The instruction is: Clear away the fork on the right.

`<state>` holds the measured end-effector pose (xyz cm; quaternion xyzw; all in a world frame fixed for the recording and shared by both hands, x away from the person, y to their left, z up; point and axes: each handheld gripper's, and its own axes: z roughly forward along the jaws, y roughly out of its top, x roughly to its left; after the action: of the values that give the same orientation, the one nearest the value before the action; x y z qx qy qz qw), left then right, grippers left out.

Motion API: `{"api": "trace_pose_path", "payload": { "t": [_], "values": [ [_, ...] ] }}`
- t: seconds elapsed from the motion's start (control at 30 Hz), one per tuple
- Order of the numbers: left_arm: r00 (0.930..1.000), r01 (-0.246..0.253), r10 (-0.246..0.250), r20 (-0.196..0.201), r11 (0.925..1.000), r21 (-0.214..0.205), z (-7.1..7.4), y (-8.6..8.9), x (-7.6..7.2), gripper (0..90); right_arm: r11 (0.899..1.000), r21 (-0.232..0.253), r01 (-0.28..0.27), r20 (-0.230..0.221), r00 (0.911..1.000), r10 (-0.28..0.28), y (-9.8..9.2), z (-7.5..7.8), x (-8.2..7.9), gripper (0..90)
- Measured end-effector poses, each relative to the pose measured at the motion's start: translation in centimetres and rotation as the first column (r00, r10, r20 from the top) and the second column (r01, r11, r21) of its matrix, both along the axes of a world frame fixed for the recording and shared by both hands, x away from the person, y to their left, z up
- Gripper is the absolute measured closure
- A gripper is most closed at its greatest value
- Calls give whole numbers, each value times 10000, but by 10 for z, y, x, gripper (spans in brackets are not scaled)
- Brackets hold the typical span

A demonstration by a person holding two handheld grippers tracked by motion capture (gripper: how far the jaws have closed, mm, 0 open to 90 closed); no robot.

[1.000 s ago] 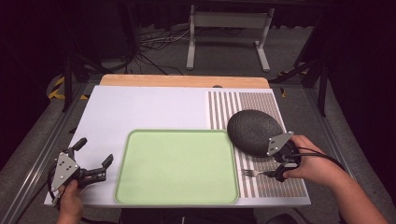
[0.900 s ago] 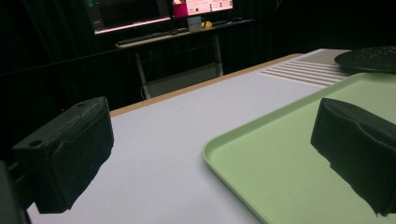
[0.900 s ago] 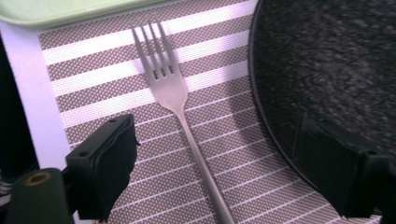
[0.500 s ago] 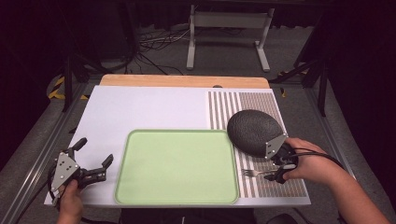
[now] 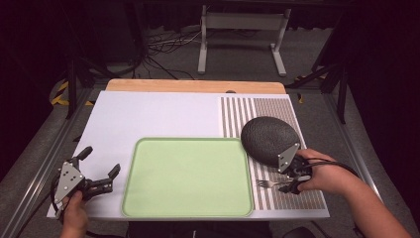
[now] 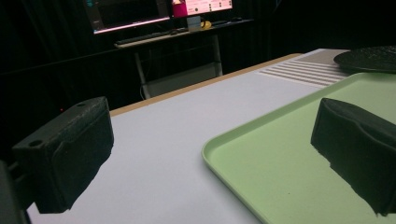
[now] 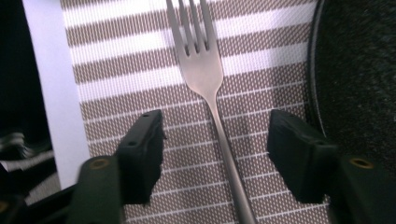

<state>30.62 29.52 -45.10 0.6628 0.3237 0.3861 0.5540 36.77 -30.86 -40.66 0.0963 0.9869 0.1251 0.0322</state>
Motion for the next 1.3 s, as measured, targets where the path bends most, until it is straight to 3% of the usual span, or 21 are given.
{"api": "trace_pose_path", "payload": {
  "t": [0.27, 0.53, 0.6, 0.87, 1.1, 1.3],
  "values": [
    [10000, -4, 4, 14, 10000, -17, 0, 0, 0, 0, 9888, -1154, -941, -227, 9955, 921, 2, -6, 3, 600],
    [10000, -8, 8, 0, 10000, -8, 0, 0, 0, 0, 9763, -1555, -1504, -305, 9886, 1474, 5, -7, 10, 742],
    [10000, 14, -14, -14, 10000, -1, 0, 0, 0, 0, 9722, -1716, -1591, -278, 9873, 1566, 6, -7, 10, 821],
    [10000, 7, -7, 9, 10000, 4, 0, 0, 0, 0, 9638, -1902, -1867, -578, 9822, 1788, 9, -7, 12, 846],
    [10000, 8, -8, 17, 10000, -10, 0, 0, 0, 0, 9642, -1874, -1879, -515, 9821, 1813, 9, -7, 11, 848],
    [10000, -23, 23, -19, 10000, -34, 0, 0, 0, 0, 9558, -2077, -2081, -306, 9780, 2063, 13, -6, 7, 848]
  ]
}}
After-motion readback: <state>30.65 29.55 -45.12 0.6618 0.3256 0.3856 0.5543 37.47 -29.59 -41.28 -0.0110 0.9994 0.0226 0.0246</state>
